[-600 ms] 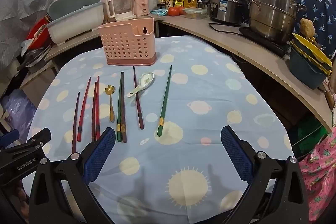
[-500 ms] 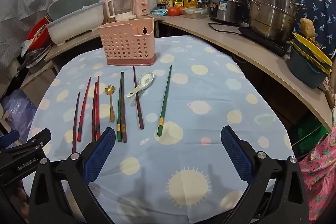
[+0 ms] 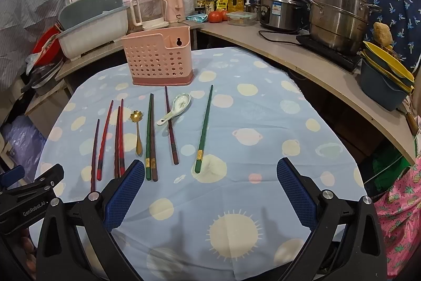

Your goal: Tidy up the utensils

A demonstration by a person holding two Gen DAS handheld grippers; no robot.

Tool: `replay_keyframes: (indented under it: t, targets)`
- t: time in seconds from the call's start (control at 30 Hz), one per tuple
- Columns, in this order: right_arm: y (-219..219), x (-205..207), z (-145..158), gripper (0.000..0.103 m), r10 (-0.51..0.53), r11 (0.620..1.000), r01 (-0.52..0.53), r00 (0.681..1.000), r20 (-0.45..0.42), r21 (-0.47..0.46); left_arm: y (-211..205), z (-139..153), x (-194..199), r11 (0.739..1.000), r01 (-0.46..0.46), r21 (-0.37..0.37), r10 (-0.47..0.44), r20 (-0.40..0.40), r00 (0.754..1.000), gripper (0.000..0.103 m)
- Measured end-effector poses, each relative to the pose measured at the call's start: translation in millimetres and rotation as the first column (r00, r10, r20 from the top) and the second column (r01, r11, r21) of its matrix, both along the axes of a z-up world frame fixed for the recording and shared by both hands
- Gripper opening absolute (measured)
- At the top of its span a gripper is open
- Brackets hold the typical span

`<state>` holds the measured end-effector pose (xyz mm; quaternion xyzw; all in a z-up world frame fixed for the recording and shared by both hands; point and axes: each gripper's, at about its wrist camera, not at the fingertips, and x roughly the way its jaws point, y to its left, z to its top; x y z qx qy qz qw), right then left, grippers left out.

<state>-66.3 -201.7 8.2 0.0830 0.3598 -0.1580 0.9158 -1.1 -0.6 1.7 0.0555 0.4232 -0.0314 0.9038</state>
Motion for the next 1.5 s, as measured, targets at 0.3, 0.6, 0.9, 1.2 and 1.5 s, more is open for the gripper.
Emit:
replay_keyframes:
  t: [0.3,0.6,0.9,1.2,1.5]
  targets:
    - [0,-2,0,0.096,-0.002,1.000,0.002,1.000,0.004,-0.004,-4,1,-1,1.000,0.021,-0.006,-0.021,0.004,1.000,0.096]
    - [1,-2,0,0.096,-0.001,1.000,0.001,1.000,0.003,-0.006,-8,0,-1,1.000,0.022,-0.006,-0.022,0.004,1.000,0.096]
    - [0,-2,0,0.096,-0.001,1.000,0.001,1.000,0.001,-0.006,-9,-1,-1,1.000,0.025,-0.007,-0.025,0.005,1.000,0.096]
    - [0,-2,1,0.096,-0.001,1.000,0.001,1.000,0.001,-0.006,-10,-1,-1,1.000,0.026,-0.012,-0.026,0.005,1.000,0.096]
    - [1,-2,1,0.096,-0.001,1.000,0.001,1.000,0.000,-0.007,-13,-1,0,1.000,0.027,-0.012,-0.027,0.004,1.000,0.096]
